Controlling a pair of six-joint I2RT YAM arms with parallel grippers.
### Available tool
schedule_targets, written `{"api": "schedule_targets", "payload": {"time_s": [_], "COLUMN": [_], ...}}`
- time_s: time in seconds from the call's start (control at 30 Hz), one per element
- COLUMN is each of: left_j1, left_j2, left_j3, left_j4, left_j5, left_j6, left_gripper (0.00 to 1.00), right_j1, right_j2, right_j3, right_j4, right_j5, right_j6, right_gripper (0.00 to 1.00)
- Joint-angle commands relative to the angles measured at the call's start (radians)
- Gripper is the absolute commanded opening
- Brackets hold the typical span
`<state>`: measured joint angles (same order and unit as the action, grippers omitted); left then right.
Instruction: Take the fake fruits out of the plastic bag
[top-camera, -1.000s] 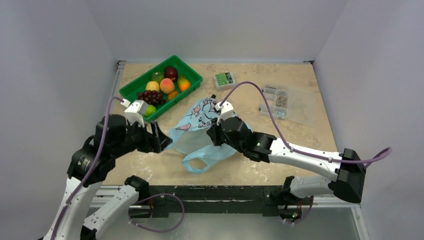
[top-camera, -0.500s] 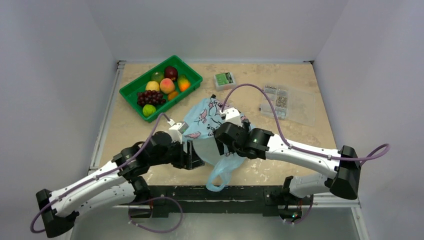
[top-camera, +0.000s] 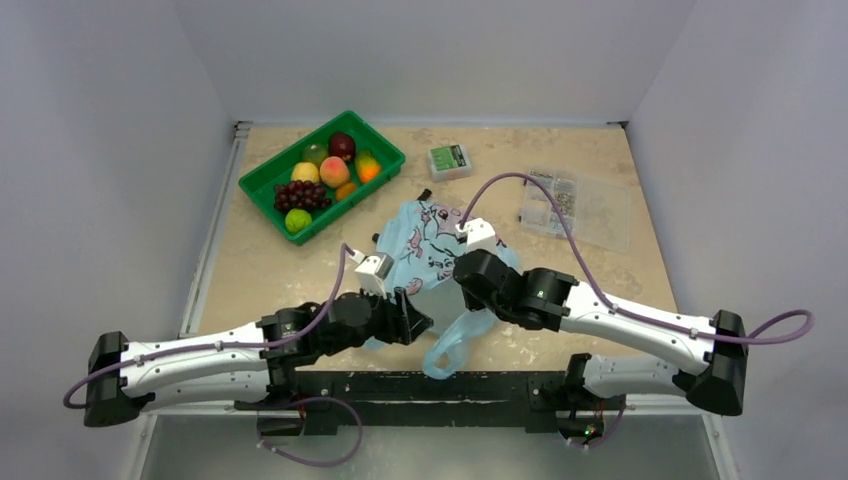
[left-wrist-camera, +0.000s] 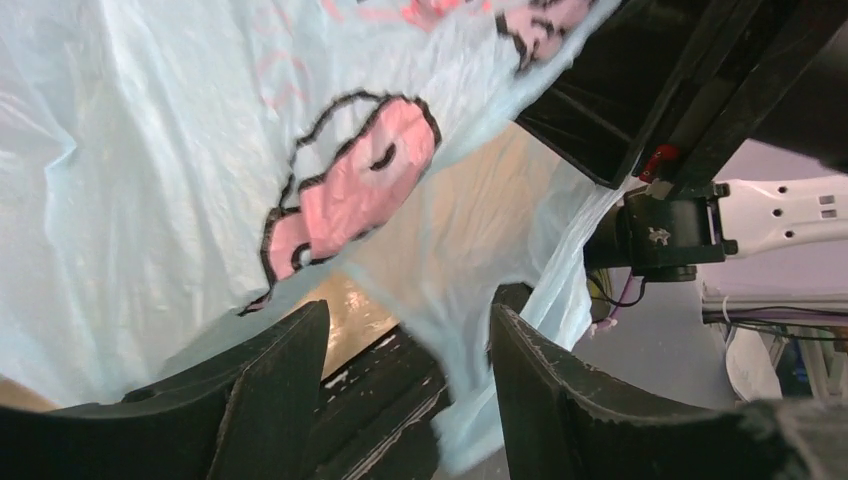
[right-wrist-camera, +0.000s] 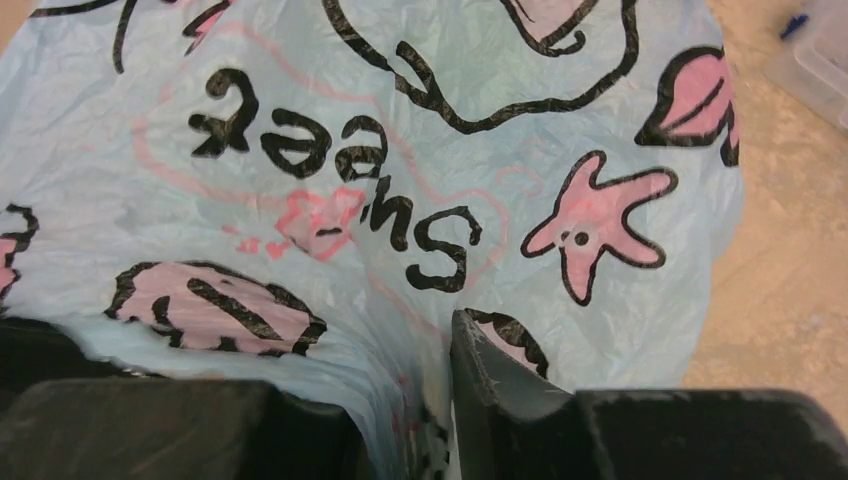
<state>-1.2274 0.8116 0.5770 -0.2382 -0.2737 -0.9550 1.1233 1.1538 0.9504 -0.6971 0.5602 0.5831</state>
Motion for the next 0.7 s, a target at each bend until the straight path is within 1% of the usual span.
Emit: {"api": "schedule_targets", "payload": {"time_s": [0.0,0.03,0.07,0.13,0.17,0.23,0.27,0.3,0.4,0.5,0.6,0.67], "left_j1": [-0.114,-0.139,-0.164,-0.2,-0.214,-0.234,-0.236,-0.235,-0.236,-0.235,-0.234,-0.224], "left_j2": [-0.004,-0.004,-0.004,-0.009,-0.018,-0.033,-0.041,-0.049,-0.046,-0.016,0.026,0.051], "left_j3": [-0.034,-0.04,-0.045,-0.055,-0.071,-0.118,-0.138,-0.159,-0.198,-0.173,-0.147,-0.128], "left_j4": [0.171,0.174,0.168,0.128,0.138,0.21,0.22,0.263,0.31,0.243,0.24,0.174], "left_j5": [-0.216,-0.256,-0.307,-0.408,-0.441,-0.501,-0.522,-0.539,-0.544,-0.576,-0.615,-0.645], "left_j6": [0.019,0.013,0.002,-0.055,-0.062,-0.059,-0.078,-0.081,-0.096,-0.178,-0.175,-0.215], "left_gripper": [0.59,0.59,0.56,0.47,0.42,0.38,0.37,0.37,0.35,0.37,0.38,0.4], "right_j1": [0.003,0.003,0.003,0.003,0.003,0.002,0.002,0.003,0.003,0.003,0.003,0.002], "right_j2": [-0.048,-0.049,-0.053,-0.066,-0.079,-0.109,-0.122,-0.133,-0.159,-0.163,-0.158,-0.153], "right_j3": [0.082,0.093,0.095,0.078,0.059,0.019,0.003,-0.008,-0.031,-0.028,-0.026,-0.025], "right_j4": [0.136,0.138,0.144,0.168,0.189,0.23,0.249,0.261,0.297,0.306,0.322,0.33], "right_j5": [-0.145,-0.166,-0.183,-0.221,-0.243,-0.273,-0.29,-0.305,-0.324,-0.344,-0.374,-0.388], "right_j6": [-0.108,-0.113,-0.12,-0.133,-0.134,-0.135,-0.137,-0.137,-0.122,-0.115,-0.114,-0.112], "right_gripper": [0.13,0.07,0.0,0.0,0.0,0.0,0.0,0.0,0.0,0.0,0.0,0.0]}}
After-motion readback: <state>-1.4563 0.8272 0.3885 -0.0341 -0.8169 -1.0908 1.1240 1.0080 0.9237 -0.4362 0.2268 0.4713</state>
